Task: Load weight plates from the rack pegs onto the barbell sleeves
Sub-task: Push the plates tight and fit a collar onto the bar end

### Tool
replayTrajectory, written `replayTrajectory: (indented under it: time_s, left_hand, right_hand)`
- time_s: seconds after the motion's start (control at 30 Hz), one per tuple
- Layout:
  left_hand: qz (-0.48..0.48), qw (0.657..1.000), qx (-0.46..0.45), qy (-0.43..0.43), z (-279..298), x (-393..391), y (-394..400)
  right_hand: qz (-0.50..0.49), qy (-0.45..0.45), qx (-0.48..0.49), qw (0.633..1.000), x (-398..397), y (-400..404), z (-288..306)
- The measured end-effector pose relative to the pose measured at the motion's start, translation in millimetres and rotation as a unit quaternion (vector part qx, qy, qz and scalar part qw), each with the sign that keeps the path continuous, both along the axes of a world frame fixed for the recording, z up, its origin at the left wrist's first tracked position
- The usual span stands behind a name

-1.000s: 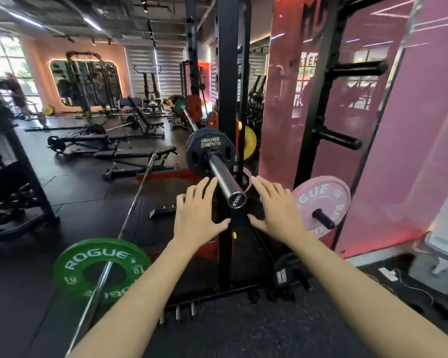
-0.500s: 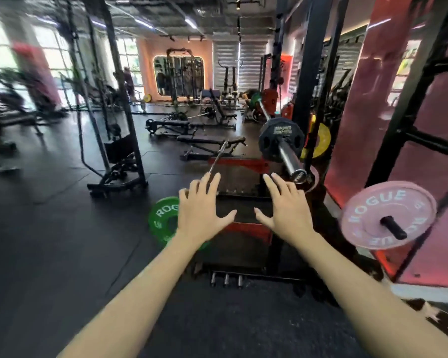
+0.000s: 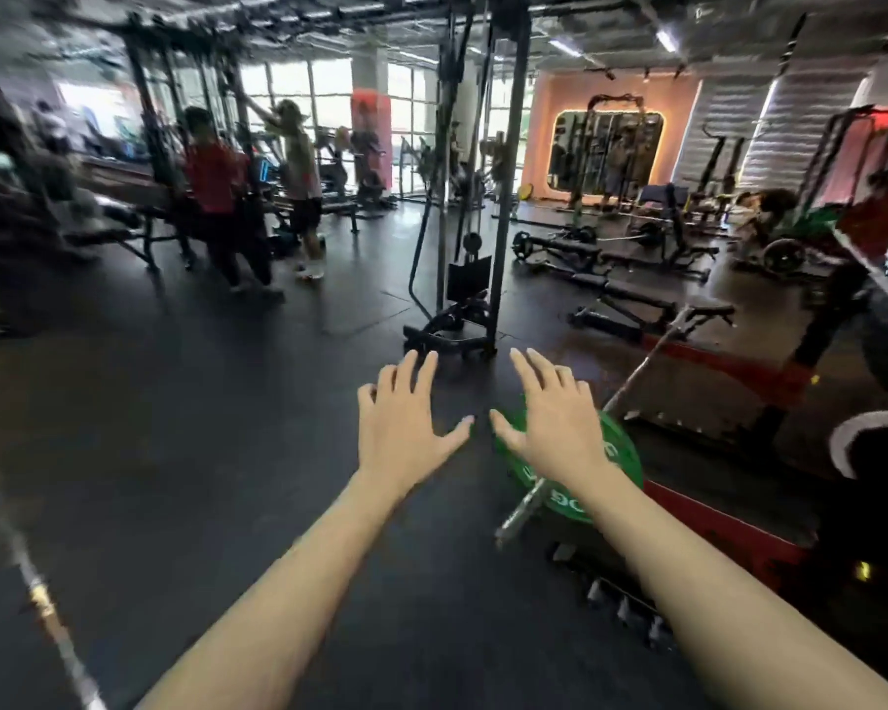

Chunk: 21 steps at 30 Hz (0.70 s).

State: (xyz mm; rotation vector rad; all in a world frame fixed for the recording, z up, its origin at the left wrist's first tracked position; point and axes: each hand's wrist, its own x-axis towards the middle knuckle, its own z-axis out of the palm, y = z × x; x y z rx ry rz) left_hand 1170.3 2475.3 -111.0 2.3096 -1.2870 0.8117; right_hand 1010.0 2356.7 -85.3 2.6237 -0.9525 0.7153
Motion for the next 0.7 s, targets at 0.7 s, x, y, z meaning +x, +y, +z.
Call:
replayTrajectory:
  time_s: [0.7]
  left_hand:
    - [-0.019,0.999,0.007,0.027,1,266,-138]
  right_hand:
    - [-0.019,-0.076,0.029,0.997,280,-136,-4]
